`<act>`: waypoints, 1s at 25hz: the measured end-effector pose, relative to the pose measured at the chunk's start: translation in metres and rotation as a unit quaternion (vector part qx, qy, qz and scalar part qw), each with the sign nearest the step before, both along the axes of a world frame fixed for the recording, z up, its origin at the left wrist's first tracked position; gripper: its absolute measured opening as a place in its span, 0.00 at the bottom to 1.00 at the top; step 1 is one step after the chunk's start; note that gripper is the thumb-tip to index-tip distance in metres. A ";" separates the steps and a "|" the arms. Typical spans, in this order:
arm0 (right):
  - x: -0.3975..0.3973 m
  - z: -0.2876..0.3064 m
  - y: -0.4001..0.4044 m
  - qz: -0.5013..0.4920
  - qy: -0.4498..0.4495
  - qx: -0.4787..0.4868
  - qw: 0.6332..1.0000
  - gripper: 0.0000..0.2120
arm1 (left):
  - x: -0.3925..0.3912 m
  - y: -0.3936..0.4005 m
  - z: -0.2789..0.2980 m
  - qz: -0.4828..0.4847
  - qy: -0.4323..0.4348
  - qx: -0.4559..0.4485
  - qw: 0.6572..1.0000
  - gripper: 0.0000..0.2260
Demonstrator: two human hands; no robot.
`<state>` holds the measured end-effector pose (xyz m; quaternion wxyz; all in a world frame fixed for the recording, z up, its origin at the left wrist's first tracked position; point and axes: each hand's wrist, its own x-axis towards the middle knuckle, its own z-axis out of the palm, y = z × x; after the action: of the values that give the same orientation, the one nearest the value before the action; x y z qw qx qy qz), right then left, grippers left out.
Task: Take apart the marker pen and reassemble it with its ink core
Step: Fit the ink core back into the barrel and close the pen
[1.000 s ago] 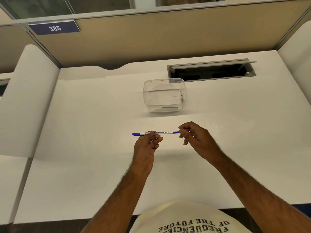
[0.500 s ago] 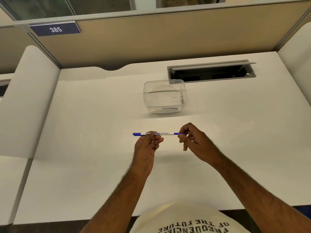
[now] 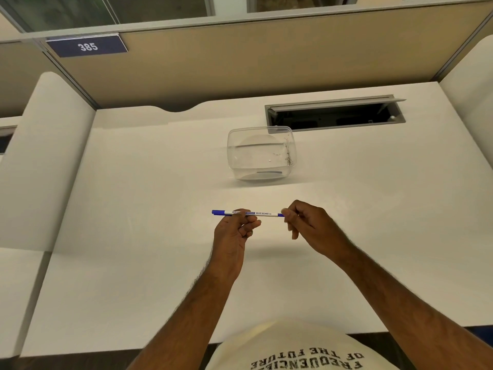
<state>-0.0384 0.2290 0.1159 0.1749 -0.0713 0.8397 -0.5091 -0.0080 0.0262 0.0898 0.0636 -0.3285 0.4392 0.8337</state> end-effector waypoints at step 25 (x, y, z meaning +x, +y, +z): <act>-0.001 0.000 -0.001 -0.001 -0.007 0.002 1.000 0.04 | 0.004 0.000 -0.001 0.007 0.004 -0.004 1.000 0.07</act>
<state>-0.0391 0.2279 0.1160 0.1805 -0.0668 0.8395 -0.5081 -0.0042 0.0261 0.0886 0.0546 -0.3282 0.4406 0.8337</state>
